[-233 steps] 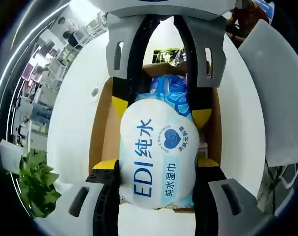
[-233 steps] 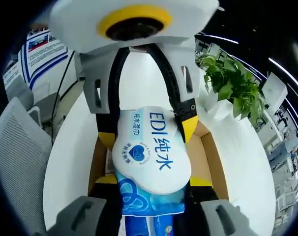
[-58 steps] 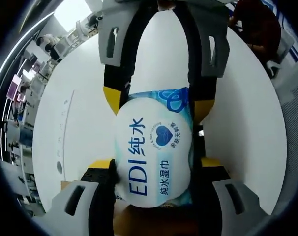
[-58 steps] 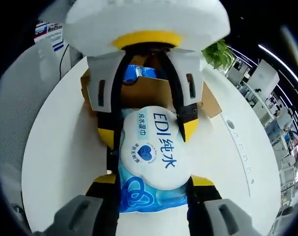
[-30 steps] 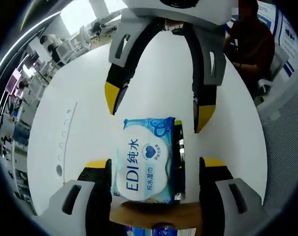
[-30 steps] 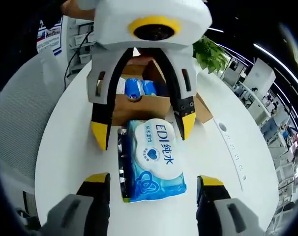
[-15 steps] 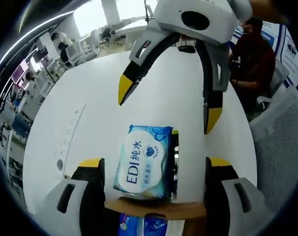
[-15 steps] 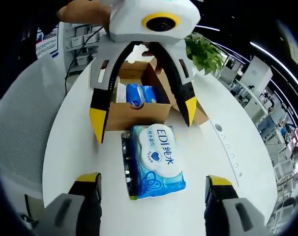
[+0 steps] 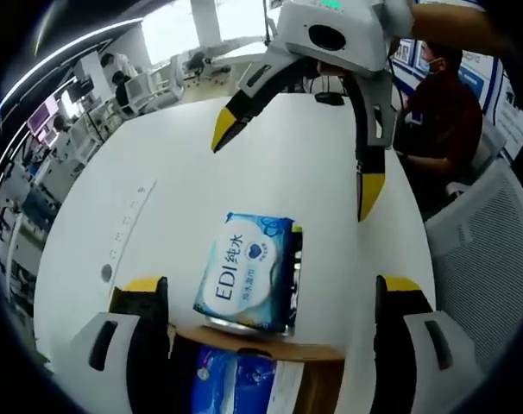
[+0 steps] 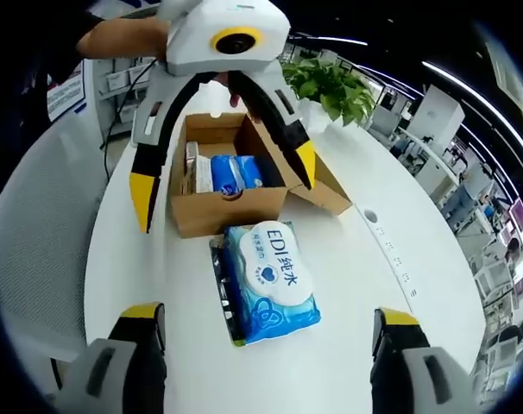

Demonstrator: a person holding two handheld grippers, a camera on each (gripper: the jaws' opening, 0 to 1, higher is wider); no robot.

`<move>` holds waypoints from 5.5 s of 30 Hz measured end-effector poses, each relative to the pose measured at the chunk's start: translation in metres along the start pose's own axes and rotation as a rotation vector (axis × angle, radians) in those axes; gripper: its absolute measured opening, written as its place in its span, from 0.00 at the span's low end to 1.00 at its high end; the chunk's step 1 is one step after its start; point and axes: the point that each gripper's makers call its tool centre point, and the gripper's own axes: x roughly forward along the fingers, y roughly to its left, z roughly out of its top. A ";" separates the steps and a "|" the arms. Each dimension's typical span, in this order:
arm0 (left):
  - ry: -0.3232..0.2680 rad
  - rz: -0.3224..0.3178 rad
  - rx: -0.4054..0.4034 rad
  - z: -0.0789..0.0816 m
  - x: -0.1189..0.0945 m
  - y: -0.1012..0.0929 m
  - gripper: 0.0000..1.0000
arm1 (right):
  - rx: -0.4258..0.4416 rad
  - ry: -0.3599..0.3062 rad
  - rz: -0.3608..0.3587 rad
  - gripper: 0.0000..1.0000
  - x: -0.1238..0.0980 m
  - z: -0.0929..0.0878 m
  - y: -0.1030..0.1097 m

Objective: Operate the shoe box by opening the lid, removing the specified soft item, and placing it in the target area until the item is outside and the box remains undamaged.

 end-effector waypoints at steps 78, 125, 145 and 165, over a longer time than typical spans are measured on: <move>0.001 0.180 -0.076 -0.132 -0.066 0.070 0.27 | -0.158 -0.187 -0.013 0.26 0.118 0.147 0.026; 0.046 0.236 -0.157 -0.153 -0.077 0.071 0.00 | -0.327 -0.040 -0.102 0.00 0.134 0.150 0.025; -0.022 0.302 -0.135 -0.118 -0.118 0.079 0.00 | -0.354 -0.107 -0.179 0.00 0.092 0.183 0.012; -0.065 0.323 -0.110 -0.056 -0.145 0.080 0.00 | -0.330 -0.164 -0.289 0.00 0.027 0.194 -0.009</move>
